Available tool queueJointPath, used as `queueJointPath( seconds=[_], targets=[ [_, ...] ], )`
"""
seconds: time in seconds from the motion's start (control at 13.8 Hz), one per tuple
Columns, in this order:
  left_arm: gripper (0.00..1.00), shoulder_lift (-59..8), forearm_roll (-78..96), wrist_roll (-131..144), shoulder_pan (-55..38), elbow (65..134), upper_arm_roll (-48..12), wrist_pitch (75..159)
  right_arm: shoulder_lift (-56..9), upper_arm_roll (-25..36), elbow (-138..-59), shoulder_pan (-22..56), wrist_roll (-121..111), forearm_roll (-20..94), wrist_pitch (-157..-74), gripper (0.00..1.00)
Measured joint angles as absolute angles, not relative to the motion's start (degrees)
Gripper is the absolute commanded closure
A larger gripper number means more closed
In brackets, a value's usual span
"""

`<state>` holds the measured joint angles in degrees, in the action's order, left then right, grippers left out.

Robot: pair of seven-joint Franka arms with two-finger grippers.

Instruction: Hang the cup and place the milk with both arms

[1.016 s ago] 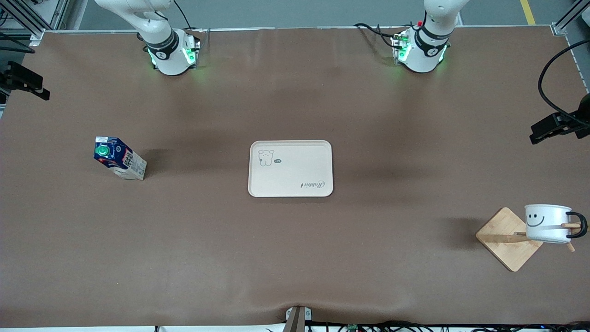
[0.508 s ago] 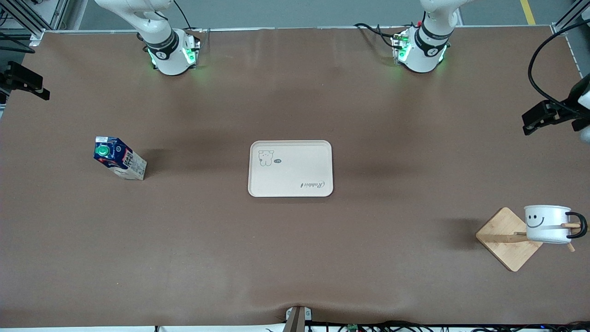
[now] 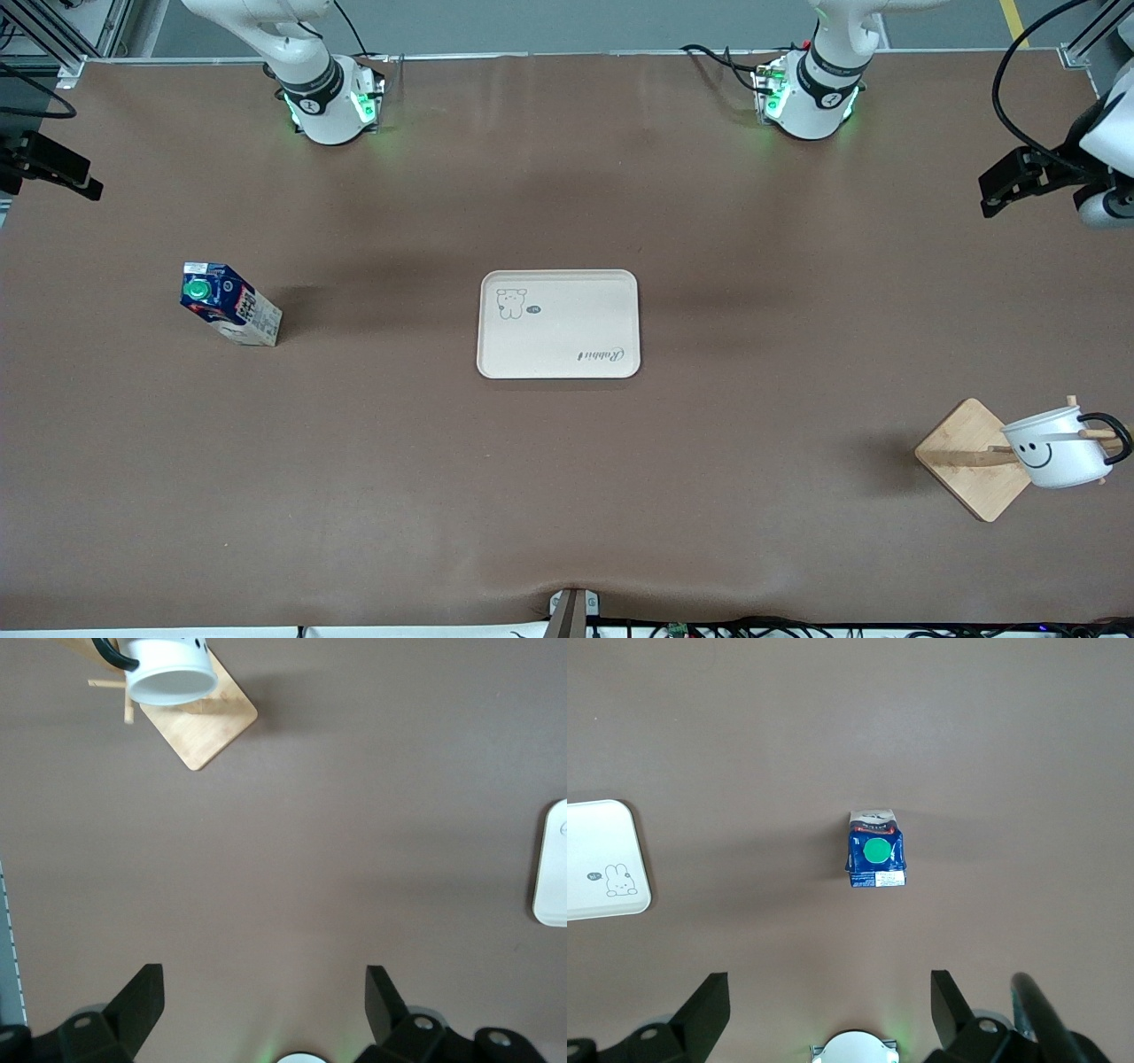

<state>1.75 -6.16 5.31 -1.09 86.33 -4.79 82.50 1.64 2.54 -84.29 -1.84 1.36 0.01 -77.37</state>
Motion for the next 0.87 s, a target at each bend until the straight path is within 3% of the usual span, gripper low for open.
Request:
queueJointPath(
  seconds=[0.29, 0.87],
  targets=[
    [0.0, 4.5, -5.72, 5.31, -1.82, 90.7, -4.33, 85.2, 1.64, 2.66, -84.26, -1.91, 2.22, 0.02, -77.47, 0.0],
    [0.0, 4.32, -1.69, 7.21, -1.83, 91.63, -4.16, 85.85, 1.32, 3.07, -84.21, -3.53, 2.22, 1.26, -77.7, 0.0]
  ],
)
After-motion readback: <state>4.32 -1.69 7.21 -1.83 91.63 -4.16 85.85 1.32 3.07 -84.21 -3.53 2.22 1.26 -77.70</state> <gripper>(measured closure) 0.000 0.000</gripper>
